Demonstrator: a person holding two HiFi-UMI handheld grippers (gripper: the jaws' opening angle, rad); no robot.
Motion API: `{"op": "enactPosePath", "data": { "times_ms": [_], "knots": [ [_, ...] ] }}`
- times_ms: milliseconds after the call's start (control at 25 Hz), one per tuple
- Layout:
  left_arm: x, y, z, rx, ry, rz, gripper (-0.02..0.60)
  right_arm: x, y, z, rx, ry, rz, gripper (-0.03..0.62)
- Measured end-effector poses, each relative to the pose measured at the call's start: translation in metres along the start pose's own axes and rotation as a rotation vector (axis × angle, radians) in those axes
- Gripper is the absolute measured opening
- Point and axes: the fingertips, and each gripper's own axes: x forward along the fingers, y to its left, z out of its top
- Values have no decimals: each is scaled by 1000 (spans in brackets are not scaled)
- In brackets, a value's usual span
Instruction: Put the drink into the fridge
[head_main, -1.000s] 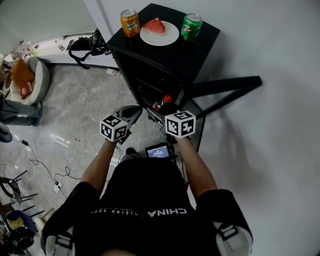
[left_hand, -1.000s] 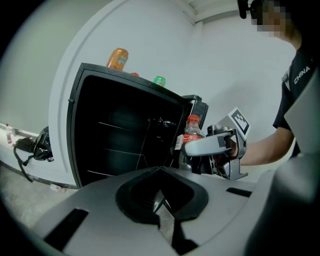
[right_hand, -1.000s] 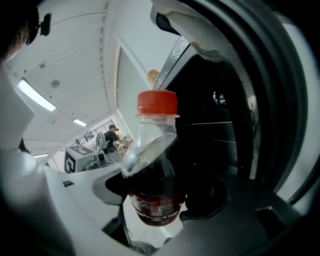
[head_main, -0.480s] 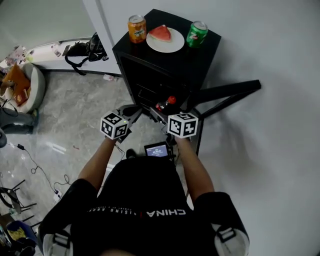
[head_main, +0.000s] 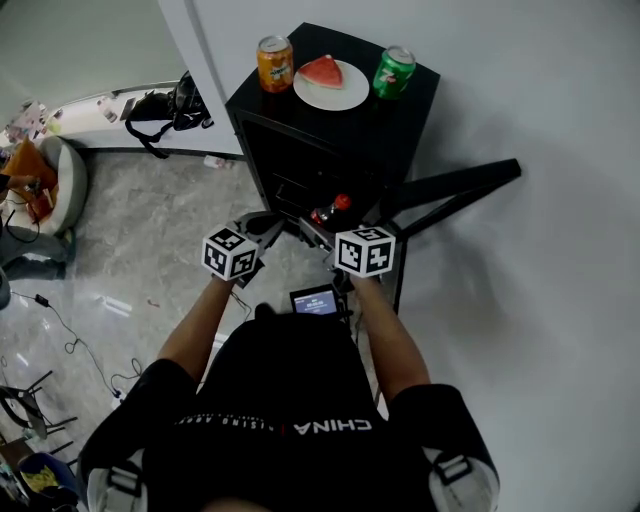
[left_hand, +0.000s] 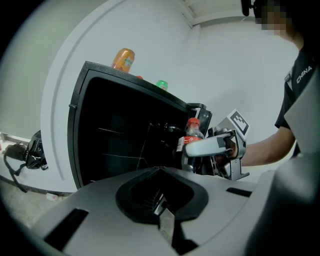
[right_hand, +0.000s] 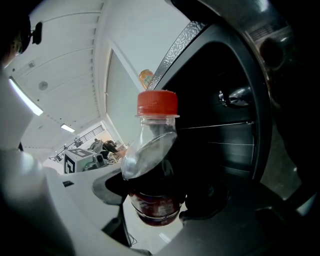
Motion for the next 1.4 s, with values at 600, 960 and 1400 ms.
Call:
{"op": "enactPosePath", "data": {
  "times_ms": [600, 960, 1400],
  "knots": [
    [14, 13, -2, -72, -23, 59, 12, 32, -26, -1, -75, 45, -63, 318],
    [24, 49, -2, -109, -53, 166, 12, 76, -55, 10, -168, 37, -186, 318],
    [62, 115, -24, -111, -61, 270, 12, 142, -114, 0, -241, 3, -294, 318]
  ]
}}
